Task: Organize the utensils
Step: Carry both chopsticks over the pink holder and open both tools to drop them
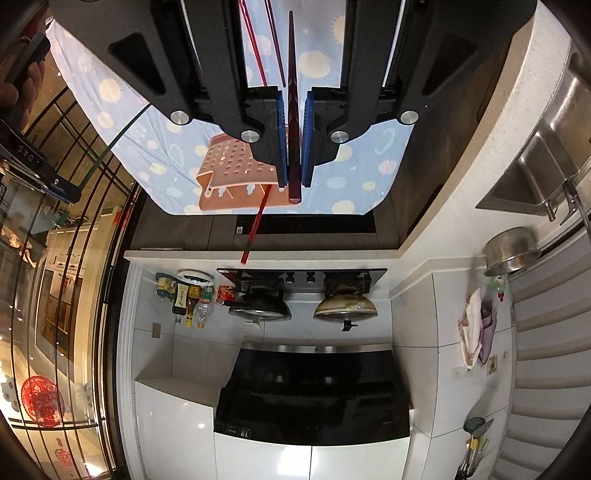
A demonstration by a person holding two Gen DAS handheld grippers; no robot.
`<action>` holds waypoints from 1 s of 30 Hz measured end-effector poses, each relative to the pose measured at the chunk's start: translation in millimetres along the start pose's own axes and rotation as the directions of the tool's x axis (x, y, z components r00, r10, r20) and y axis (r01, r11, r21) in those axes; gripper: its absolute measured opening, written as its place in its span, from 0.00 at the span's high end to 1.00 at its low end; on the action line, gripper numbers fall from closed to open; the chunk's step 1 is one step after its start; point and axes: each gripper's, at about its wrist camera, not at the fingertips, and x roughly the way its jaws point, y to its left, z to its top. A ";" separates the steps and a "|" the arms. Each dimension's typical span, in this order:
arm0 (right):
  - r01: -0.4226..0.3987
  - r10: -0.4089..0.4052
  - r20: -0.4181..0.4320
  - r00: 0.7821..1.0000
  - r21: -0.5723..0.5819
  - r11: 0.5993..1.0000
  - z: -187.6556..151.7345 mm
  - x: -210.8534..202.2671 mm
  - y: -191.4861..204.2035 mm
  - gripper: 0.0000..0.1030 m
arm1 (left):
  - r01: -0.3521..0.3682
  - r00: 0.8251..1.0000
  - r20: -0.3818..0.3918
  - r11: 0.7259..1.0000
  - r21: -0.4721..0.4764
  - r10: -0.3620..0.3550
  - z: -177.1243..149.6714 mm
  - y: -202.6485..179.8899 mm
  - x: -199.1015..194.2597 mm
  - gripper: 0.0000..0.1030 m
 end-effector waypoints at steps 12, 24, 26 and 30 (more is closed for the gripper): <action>0.000 0.000 0.054 0.999 0.000 1.000 73.4 52.1 11.1 0.93 | -0.021 0.990 0.143 1.000 0.015 0.019 96.6 -2.8 10.8 0.93; 0.013 -0.014 0.034 0.999 0.016 1.000 112.5 125.5 16.4 0.93 | -0.016 0.991 0.130 0.999 0.032 0.012 149.4 -14.7 66.5 0.93; 0.009 -0.009 0.016 1.000 0.023 1.000 113.3 137.3 15.7 0.93 | -0.009 0.992 0.122 0.999 0.033 0.004 151.1 -15.9 75.5 0.93; 0.008 -0.007 -0.015 1.000 0.019 1.000 109.0 158.5 15.9 0.93 | -0.001 0.995 0.101 0.999 0.040 -0.003 148.2 -18.1 93.6 0.93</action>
